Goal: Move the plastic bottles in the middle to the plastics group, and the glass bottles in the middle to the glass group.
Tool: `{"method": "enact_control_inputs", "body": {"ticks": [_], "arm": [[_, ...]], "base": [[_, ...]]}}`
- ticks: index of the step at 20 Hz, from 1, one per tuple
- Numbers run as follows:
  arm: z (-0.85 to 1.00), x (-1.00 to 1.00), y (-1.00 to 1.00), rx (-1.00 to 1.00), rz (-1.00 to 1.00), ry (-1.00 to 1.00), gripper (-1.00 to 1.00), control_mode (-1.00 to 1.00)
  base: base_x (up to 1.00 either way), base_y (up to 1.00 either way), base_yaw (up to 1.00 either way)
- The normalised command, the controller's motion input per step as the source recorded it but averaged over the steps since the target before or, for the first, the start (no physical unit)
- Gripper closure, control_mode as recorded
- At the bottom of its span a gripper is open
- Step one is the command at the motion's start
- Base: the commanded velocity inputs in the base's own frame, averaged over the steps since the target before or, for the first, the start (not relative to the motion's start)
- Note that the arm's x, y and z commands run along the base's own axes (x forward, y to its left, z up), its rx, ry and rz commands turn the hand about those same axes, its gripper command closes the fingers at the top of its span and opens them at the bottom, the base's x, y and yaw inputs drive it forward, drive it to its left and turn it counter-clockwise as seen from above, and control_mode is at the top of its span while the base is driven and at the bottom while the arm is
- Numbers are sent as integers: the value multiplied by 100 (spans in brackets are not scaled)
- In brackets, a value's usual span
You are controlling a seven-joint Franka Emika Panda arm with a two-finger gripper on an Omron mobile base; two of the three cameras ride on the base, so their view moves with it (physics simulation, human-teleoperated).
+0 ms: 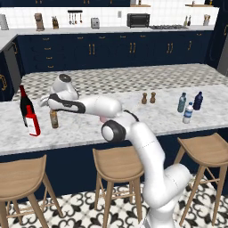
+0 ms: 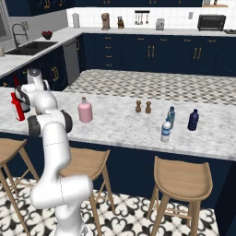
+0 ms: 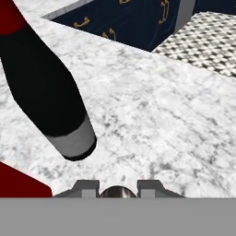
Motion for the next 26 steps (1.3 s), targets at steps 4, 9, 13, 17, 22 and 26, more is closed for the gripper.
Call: {"method": "enact_control_inputs", "body": {"ticks": [4,9,13,17,22,26], "arm": [[-1,1,2,0,0,0,-100,-100],[0,0,0,0,0,0,-100,-100],[2,-4,-9,0,0,-2,-100,-100],[7,-28,-41,0,0,-3,-100,-100],[14,-30,-58,0,-1,0,-100,-100],[5,-49,-93,0,-7,0,-100,-100]], "base": [[0,0,0],[0,0,0],[0,0,0],[0,0,0],[0,0,0],[0,0,0]]}}
